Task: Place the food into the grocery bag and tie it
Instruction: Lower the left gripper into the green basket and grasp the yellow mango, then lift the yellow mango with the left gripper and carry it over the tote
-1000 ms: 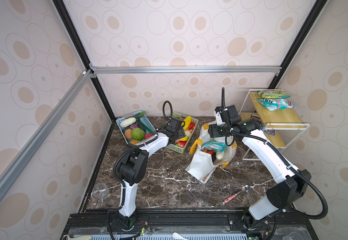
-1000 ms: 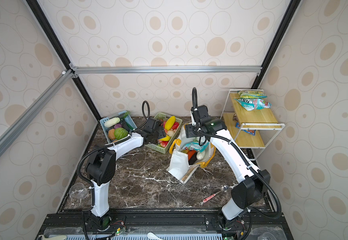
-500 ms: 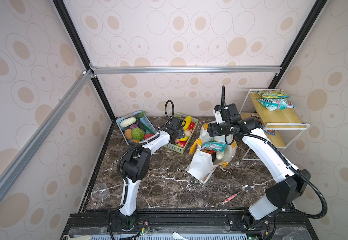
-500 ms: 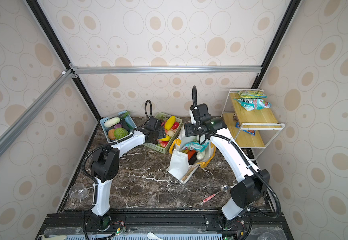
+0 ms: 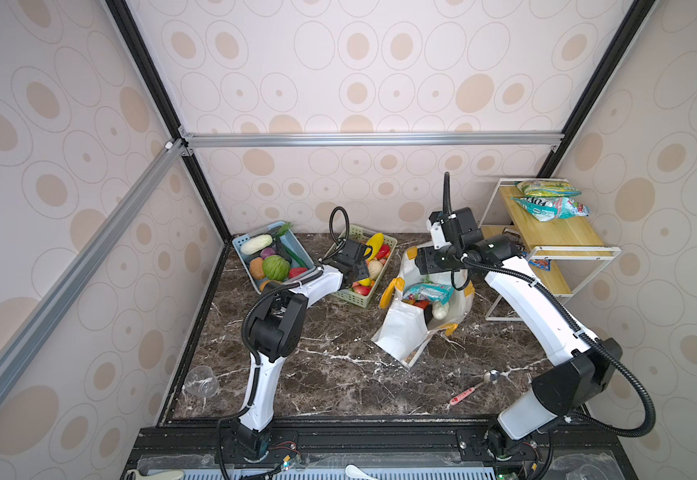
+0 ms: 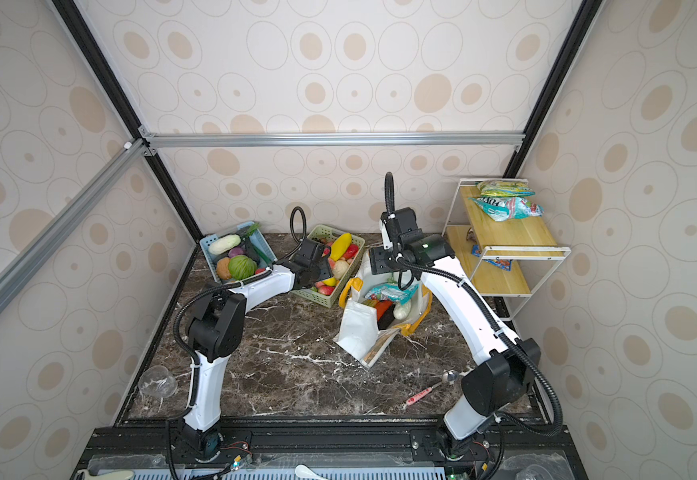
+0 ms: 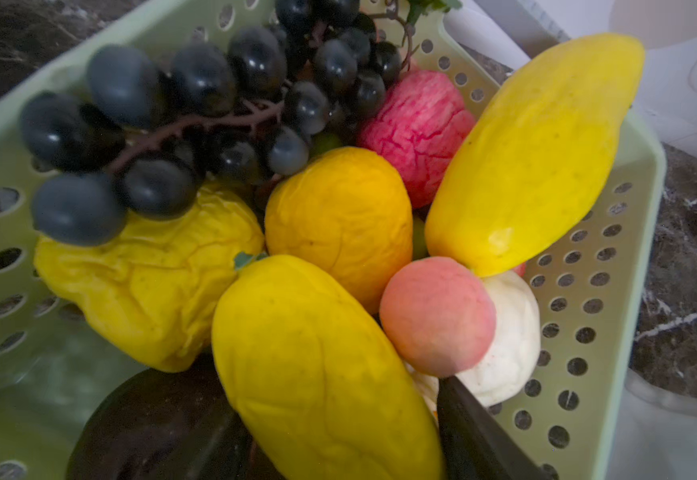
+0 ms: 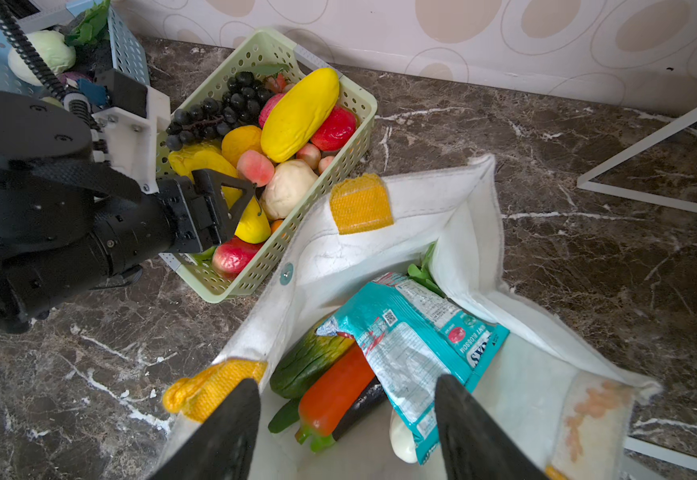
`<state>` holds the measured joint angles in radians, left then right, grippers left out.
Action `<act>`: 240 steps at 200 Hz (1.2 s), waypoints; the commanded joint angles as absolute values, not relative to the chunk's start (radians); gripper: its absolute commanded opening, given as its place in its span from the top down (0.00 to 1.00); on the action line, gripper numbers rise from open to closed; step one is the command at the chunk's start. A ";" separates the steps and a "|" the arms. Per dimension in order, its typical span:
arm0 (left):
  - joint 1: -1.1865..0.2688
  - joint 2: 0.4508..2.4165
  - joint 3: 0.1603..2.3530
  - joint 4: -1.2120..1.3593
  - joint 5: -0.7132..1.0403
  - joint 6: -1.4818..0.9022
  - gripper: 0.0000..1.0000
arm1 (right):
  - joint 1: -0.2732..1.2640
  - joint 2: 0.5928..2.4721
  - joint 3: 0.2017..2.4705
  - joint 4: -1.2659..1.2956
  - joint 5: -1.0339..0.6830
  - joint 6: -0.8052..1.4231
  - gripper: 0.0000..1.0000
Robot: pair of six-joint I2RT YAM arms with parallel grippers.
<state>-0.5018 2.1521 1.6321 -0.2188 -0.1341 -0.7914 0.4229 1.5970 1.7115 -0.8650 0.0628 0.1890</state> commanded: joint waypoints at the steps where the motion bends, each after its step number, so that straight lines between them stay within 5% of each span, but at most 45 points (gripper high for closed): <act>1: -0.498 2.106 1.592 -0.189 -0.189 -0.817 0.39 | 0.427 1.569 1.726 -0.891 0.067 0.178 0.30; 61: -0.498 2.021 1.537 -0.107 -0.220 -0.781 0.52 | 0.427 1.567 1.726 -0.903 0.062 0.187 0.31; 148: -0.497 1.920 1.515 -0.117 -0.217 -0.725 0.53 | 0.428 1.560 1.715 -0.899 0.085 0.219 0.31; 240: -0.517 1.706 1.443 -0.052 -0.018 -0.673 0.53 | 0.350 1.522 1.615 -0.899 0.083 0.297 0.31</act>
<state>-0.5041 1.7641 1.4590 -0.1009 -0.0994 -0.6952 0.3721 1.5517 1.6325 -0.8776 0.0849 0.2638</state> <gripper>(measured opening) 0.474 0.694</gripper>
